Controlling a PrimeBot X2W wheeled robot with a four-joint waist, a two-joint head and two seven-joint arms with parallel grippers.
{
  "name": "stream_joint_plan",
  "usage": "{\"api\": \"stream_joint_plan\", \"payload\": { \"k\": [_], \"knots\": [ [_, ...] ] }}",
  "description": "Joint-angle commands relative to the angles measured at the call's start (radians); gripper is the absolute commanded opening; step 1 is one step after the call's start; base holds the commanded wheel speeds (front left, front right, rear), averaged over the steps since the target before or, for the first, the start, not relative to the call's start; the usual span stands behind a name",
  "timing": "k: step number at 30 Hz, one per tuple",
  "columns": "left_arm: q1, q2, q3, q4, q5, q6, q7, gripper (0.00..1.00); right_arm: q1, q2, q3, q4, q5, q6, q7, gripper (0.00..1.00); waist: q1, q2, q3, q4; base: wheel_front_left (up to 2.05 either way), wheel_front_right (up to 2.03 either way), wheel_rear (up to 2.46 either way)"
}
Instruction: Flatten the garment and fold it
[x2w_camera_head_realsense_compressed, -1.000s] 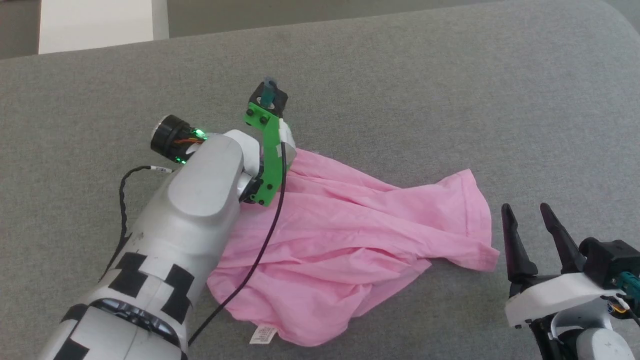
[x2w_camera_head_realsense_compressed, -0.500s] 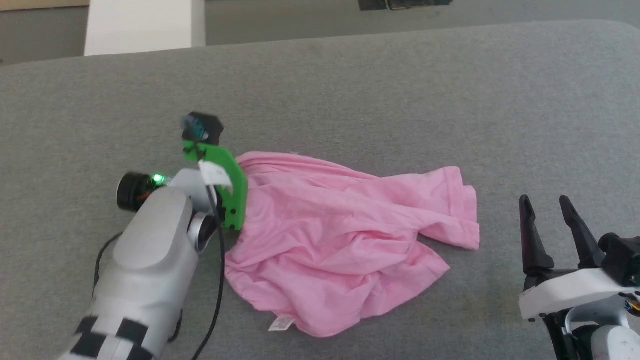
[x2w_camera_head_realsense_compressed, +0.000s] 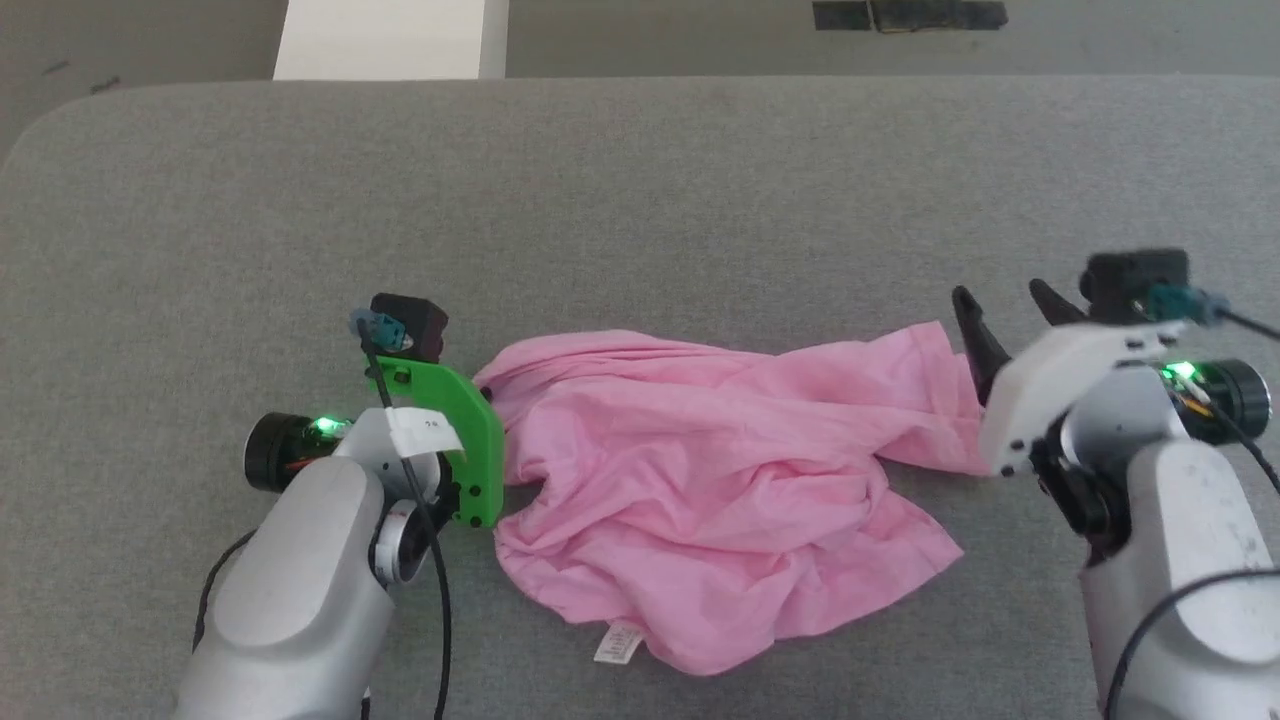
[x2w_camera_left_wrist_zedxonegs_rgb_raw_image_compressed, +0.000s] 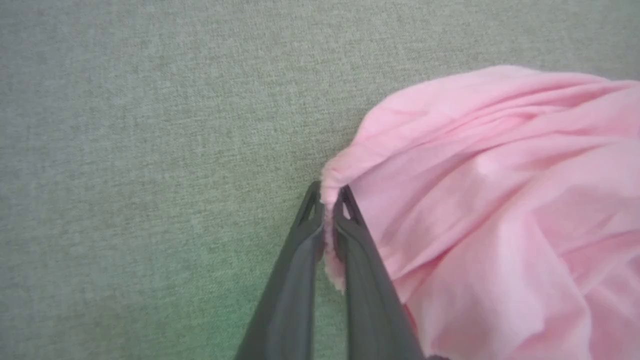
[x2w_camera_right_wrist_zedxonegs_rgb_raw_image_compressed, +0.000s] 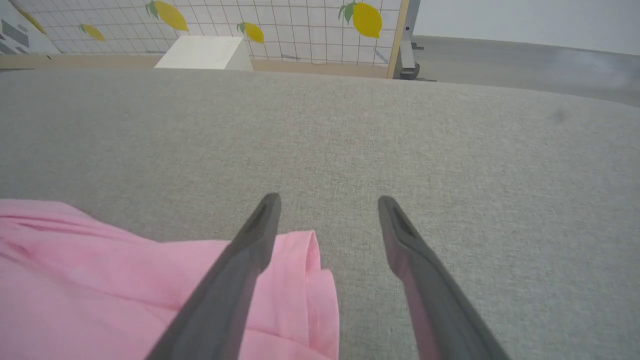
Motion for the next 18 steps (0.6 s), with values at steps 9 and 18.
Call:
{"api": "stream_joint_plan", "payload": {
  "k": [9,18],
  "knots": [
    [0.021,0.008,-0.022,-0.093,-0.004,0.013,0.041,0.0,-0.202,-0.001,0.054,0.248,-0.118,-0.001,0.363,1.0,0.0,0.0,0.053,0.046,0.0,0.0,0.0],
    [0.022,0.009,-0.039,-0.119,-0.012,0.009,0.063,0.0,-0.27,-0.001,0.146,0.363,-0.114,-0.001,0.662,0.14,0.0,0.0,0.075,0.058,0.0,0.0,0.0]
  ]
}}
